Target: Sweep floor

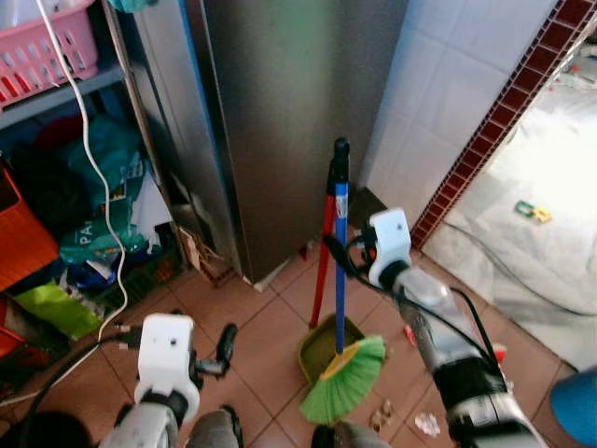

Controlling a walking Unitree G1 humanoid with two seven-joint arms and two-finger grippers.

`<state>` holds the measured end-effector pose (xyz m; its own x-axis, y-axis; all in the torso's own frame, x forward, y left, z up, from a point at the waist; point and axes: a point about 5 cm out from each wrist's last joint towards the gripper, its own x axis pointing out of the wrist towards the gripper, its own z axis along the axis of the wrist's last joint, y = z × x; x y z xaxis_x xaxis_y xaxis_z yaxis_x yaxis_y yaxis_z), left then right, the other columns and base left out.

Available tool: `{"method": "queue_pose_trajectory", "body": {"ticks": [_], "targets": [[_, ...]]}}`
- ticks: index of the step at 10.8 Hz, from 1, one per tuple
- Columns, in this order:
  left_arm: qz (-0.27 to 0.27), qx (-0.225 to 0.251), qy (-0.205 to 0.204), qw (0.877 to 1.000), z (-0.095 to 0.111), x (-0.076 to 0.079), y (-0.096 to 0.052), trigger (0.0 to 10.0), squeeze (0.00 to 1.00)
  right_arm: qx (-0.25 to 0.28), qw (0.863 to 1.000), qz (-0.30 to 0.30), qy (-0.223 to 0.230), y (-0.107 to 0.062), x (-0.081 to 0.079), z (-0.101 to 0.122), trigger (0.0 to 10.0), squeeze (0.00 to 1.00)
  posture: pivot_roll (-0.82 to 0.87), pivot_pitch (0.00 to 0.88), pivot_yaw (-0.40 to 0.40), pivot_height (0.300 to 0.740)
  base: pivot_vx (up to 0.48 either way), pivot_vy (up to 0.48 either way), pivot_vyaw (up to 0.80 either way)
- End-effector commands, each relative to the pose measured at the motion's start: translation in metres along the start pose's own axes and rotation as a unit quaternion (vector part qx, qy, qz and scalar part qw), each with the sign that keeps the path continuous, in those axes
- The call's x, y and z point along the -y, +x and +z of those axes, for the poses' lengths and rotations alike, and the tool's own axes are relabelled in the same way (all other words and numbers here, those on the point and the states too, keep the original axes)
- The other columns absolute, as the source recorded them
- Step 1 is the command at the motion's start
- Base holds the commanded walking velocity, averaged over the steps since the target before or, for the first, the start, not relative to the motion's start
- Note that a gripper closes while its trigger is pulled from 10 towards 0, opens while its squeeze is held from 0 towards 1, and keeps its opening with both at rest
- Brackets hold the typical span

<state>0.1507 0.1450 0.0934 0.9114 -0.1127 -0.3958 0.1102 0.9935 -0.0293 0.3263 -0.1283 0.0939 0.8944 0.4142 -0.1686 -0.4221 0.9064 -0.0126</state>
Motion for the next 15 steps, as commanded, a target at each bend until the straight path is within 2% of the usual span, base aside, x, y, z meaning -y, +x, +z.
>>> {"method": "queue_pose_trajectory", "body": {"ticks": [1,3,6,10,15], "targets": [[-0.006,-0.001,-0.001,1.0,0.002,0.001,-0.006,10.0,0.0,0.002,1.0,-0.003,-0.001,0.003,0.002,0.001,10.0,0.0,0.12,0.205,-0.034,0.74,0.0,0.0,0.0],[-0.007,-0.008,-0.004,1.0,0.0,0.001,-0.01,10.0,0.0,0.009,1.0,-0.007,-0.002,0.007,0.007,0.004,10.0,0.0,0.13,0.211,-0.035,0.74,0.0,0.0,0.0],[-0.012,-0.012,-0.01,1.0,-0.001,0.003,-0.014,10.0,0.0,0.016,1.0,0.0,-0.003,0.012,0.005,0.006,10.0,0.0,0.14,0.212,-0.04,0.74,0.0,0.0,0.0],[-0.035,-0.011,-0.011,0.999,-0.002,0.008,-0.014,10.0,0.0,0.026,1.0,0.001,0.006,0.02,0.0,0.01,10.0,0.0,0.14,0.204,-0.042,0.74,0.0,0.0,0.0],[-0.032,-0.012,-0.013,0.999,-0.003,0.008,-0.015,10.0,0.0,0.034,0.999,-0.007,0.01,0.03,0.002,0.014,10.0,0.0,0.15,0.206,-0.045,0.74,0.0,0.0,0.0]]}}
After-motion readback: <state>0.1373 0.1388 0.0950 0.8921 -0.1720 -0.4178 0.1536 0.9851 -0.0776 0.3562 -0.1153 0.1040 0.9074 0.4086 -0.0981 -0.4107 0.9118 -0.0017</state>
